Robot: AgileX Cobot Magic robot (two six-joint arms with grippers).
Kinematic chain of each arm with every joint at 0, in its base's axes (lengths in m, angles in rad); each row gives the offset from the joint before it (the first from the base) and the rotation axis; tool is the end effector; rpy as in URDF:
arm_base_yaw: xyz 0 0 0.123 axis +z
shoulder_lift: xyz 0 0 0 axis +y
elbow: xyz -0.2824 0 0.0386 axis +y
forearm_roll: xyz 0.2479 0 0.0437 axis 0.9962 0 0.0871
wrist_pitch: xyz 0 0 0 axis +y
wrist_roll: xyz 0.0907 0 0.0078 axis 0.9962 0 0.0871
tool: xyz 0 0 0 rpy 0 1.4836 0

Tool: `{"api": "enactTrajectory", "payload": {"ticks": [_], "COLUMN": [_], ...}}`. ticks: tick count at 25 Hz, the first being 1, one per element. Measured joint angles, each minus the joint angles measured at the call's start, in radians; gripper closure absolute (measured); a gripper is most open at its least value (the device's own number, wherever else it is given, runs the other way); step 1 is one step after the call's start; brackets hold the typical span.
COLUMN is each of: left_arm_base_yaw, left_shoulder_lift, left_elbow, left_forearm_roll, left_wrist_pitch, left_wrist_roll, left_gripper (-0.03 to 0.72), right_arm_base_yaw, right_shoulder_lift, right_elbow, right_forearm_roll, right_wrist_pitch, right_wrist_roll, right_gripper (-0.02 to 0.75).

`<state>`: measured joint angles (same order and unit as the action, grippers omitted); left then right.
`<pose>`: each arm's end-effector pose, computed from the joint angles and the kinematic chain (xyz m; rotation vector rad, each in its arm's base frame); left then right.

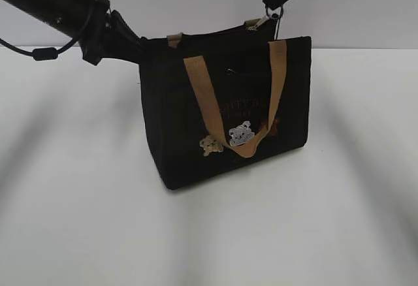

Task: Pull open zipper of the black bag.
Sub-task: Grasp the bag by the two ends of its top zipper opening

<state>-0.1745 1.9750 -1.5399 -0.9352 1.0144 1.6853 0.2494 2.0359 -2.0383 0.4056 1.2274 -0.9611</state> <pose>0.4020 -0.1341 0.2431 1.5416 1.7877 -0.6009 0.4242 0.1430 0.3266 -1.4126 2.1627 0.3076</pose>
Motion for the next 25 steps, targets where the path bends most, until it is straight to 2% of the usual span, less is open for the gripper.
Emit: {"api": "enactTrajectory", "payload": {"ticks": [5, 25], "left_arm_base_yaw": [0.0, 0.0], "left_shoulder_lift": [0.0, 0.0], "left_elbow": [0.0, 0.0], "left_forearm_roll": [0.002, 0.002], "left_wrist_pitch": [-0.003, -0.014], "left_wrist_roll": [0.0, 0.0], "left_gripper": [0.636, 0.636], "right_arm_base_yaw": [-0.018, -0.019], "right_shoulder_lift": [0.0, 0.0], "right_elbow": [0.0, 0.0], "right_forearm_roll": [-0.046, -0.115], "right_wrist_pitch": [0.0, 0.0], "right_wrist_roll": [0.015, 0.036], "right_gripper": [0.753, 0.753]}}
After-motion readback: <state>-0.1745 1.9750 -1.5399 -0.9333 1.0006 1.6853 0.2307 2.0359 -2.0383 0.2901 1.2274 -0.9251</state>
